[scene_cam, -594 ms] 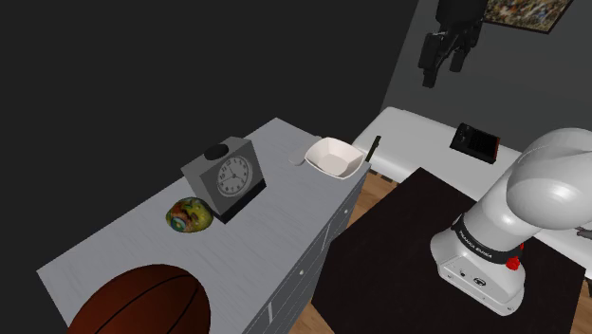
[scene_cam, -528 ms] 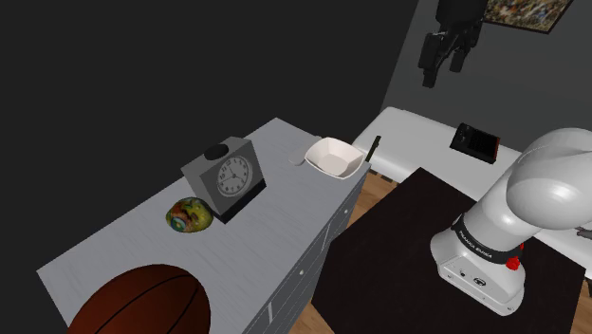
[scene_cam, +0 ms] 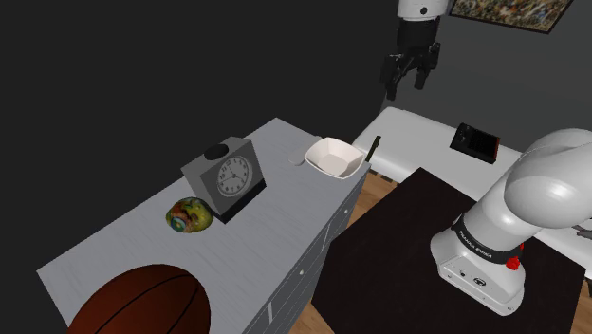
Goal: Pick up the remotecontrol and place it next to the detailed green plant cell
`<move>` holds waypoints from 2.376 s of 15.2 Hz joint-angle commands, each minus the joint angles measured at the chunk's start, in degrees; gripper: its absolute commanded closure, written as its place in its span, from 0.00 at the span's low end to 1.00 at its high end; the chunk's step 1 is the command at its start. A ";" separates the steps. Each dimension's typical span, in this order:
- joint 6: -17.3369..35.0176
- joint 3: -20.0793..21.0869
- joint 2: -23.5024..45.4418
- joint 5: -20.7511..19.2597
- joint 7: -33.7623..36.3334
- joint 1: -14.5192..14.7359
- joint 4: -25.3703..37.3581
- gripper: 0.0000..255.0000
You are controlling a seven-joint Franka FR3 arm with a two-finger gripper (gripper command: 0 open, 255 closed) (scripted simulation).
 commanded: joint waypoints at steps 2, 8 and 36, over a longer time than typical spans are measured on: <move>6.09 -0.73 6.09 0.79 1.59 -0.91 0.23 0.00; 16.20 -1.98 18.65 2.99 4.32 -2.17 2.96 0.00; 33.51 -3.59 80.89 21.10 8.90 -10.53 48.82 0.00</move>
